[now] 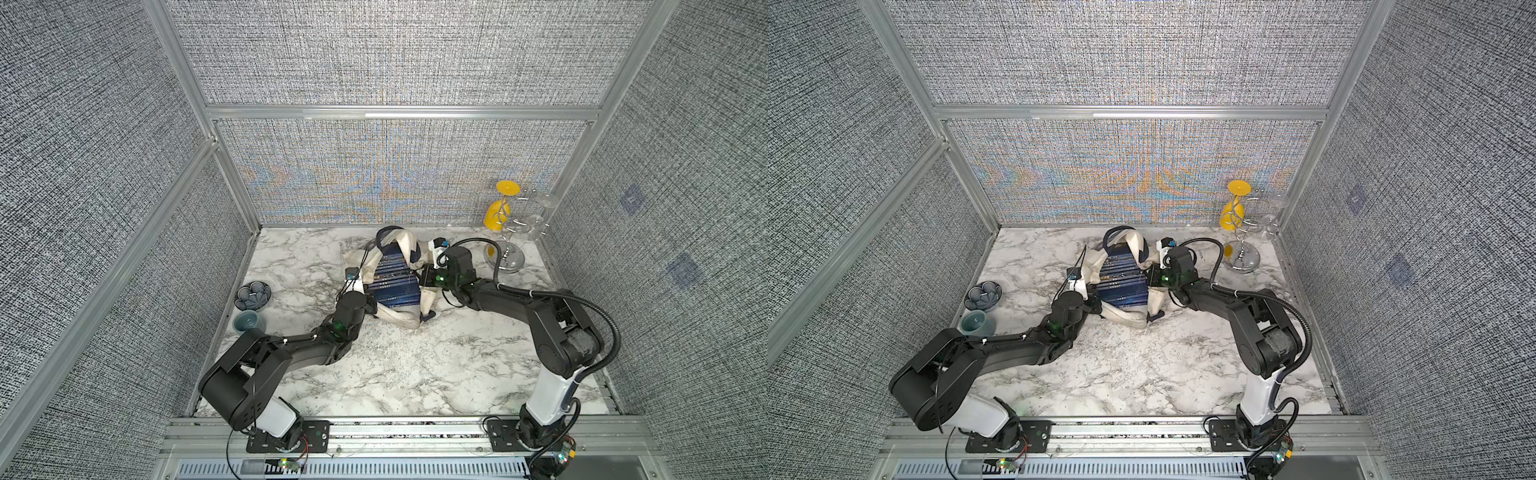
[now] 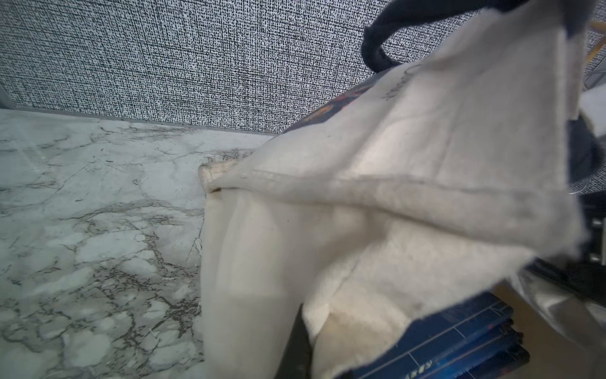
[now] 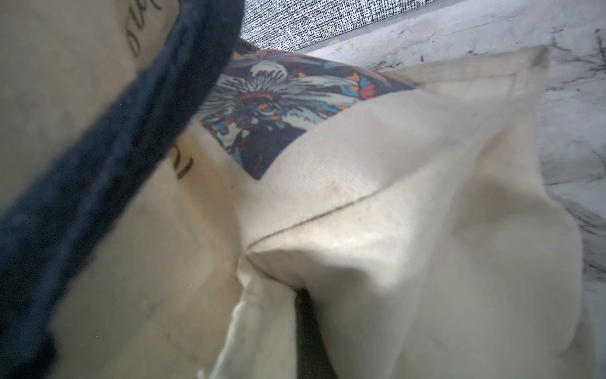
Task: Take out the books from the canvas bag
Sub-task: Adjust the canvas bag at the center of the board.
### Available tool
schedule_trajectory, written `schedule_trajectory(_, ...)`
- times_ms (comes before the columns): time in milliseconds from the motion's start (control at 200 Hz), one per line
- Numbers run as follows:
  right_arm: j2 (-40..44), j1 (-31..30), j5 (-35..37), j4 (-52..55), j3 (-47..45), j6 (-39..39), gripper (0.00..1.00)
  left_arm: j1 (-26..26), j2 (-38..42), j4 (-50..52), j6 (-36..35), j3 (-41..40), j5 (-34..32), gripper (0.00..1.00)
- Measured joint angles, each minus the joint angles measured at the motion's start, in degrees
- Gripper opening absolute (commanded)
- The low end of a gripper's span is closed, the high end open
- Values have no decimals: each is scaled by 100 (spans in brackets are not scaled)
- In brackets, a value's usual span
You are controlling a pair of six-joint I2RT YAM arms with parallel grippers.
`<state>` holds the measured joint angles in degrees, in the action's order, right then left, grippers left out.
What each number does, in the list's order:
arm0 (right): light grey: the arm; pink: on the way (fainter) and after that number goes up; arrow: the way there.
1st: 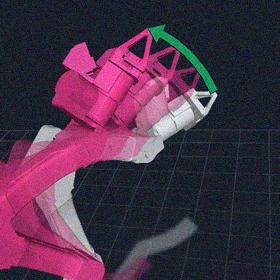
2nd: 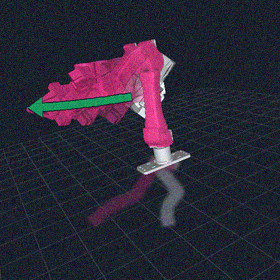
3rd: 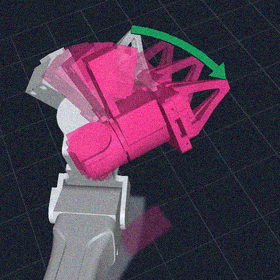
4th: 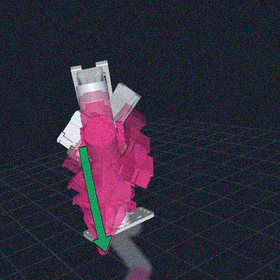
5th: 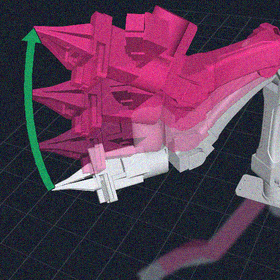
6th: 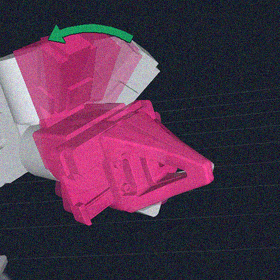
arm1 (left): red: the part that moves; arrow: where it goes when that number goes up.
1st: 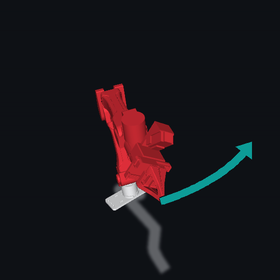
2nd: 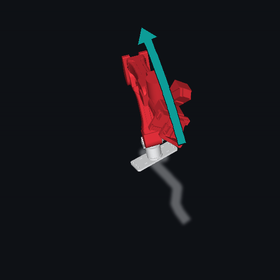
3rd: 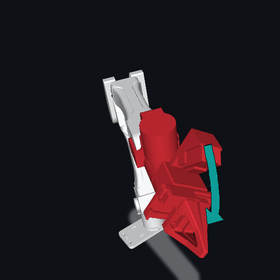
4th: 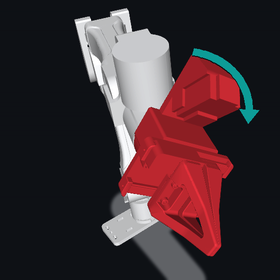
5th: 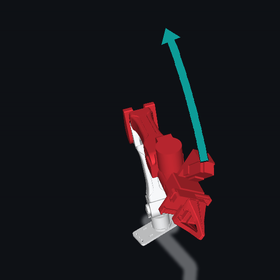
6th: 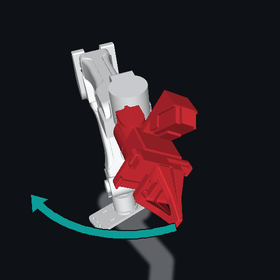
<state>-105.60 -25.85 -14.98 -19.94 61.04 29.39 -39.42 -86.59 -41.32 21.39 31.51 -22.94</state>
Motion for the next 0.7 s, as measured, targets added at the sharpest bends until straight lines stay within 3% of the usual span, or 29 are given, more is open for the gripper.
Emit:
schedule_trajectory(200, -258, -59, 463, -417, 24, 160, 0, -26, -232, -612, -20, -262, -44, 0)
schedule_trajectory(465, -695, -81, 1043, -476, 356, 380, 0, -26, -1499, -3119, -531, -787, -249, 0)
schedule_trajectory(700, -754, -109, 1325, -219, 599, 361, 1, -61, -1655, -3401, -907, -647, -367, 0)
